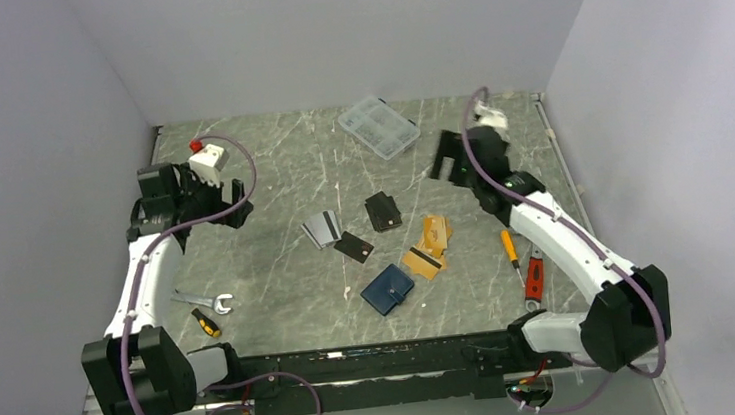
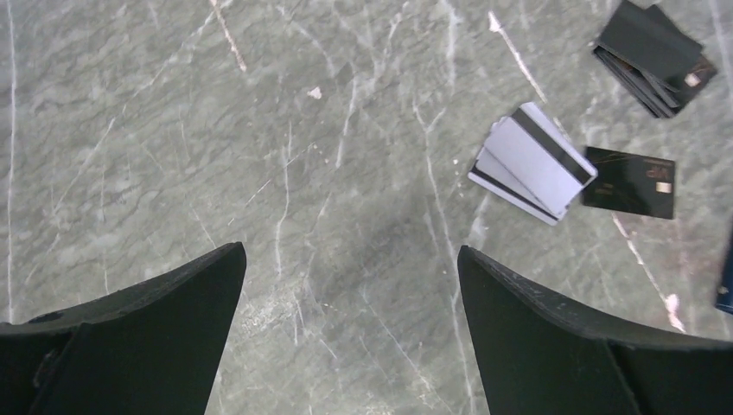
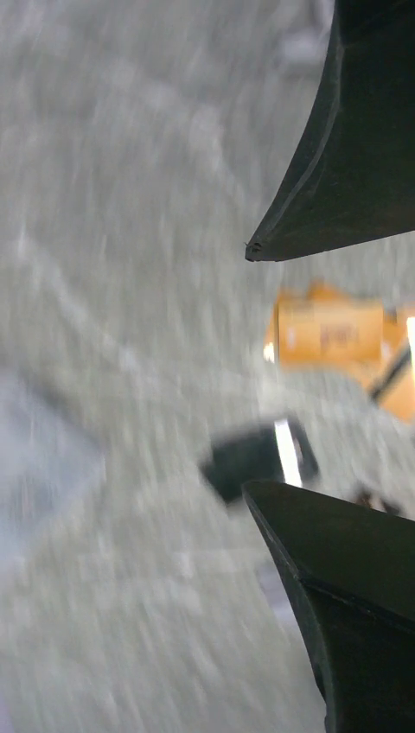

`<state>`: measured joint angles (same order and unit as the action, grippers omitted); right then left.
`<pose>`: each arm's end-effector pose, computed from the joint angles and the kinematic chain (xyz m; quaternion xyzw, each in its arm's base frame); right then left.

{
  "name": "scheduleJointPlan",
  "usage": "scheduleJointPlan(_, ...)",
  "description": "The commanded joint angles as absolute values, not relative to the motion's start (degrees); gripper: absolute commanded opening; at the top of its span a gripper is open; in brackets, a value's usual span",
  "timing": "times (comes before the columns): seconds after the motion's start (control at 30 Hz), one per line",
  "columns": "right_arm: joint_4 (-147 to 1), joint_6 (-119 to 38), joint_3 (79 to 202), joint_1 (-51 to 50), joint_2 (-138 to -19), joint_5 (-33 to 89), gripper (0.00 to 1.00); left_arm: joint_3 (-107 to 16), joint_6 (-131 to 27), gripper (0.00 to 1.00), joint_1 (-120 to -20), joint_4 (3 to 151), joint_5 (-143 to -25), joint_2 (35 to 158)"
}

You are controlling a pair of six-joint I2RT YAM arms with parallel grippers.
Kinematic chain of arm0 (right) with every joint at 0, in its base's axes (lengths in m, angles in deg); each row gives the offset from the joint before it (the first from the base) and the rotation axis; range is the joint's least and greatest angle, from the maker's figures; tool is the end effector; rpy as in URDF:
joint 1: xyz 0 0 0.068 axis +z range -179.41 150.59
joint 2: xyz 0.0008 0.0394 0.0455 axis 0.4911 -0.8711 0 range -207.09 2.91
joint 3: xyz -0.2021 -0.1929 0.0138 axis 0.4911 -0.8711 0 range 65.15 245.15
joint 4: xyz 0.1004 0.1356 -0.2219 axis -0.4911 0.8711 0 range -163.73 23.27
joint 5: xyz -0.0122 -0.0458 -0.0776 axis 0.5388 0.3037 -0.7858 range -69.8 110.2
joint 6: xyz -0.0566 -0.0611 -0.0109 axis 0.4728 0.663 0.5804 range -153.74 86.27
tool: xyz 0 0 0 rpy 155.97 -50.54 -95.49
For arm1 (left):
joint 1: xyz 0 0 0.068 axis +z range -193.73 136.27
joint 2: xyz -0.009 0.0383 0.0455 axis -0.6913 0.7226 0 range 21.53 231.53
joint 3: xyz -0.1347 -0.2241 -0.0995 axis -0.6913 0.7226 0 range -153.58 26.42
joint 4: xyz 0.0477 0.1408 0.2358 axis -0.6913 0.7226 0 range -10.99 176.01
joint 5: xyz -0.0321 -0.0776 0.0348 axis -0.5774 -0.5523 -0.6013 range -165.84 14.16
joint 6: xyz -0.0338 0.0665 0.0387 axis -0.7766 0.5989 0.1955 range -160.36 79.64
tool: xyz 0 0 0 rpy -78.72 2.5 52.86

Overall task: Put the credit cards into the card holder
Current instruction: Reset both arms

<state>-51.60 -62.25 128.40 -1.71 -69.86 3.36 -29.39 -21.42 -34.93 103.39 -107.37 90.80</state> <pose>0.3042 0.1357 0.3123 0.0775 0.8632 0.1144 0.4856 0.3045 0.0082 0.2803 0.1954 0.8504 -0.1354 0.4693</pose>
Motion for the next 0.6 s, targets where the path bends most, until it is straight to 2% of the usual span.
scheduleJointPlan(0.0, -65.3, -55.1, 113.2, -13.9, -64.7, 0.0, 0.99, -22.2, -24.9, 1.0, -34.8, 86.3, -105.6, 90.1)
scheduleJointPlan(0.13, -77.9, -52.2, 101.4, -19.6, -62.2, -11.1, 0.99, -10.1, -25.9, 0.99, -34.6, 69.9, -108.4, 90.0)
scheduleJointPlan(0.37, -102.1, -49.3, 86.8, -26.7, -61.7, -13.4, 0.99, -0.6, -29.4, 0.99, -34.5, 45.3, -108.9, 96.8)
scheduleJointPlan(0.47, -114.7, -47.8, 81.8, -28.1, -63.4, -11.1, 0.99, -0.2, -31.3, 0.99, -34.0, 40.6, -108.1, 101.0)
scheduleJointPlan(0.57, -121.4, -46.5, 80.6, -28.9, -68.5, -10.2, 0.99, -2.3, -31.5, 0.99, -32.8, 43.7, -110.0, 102.1)
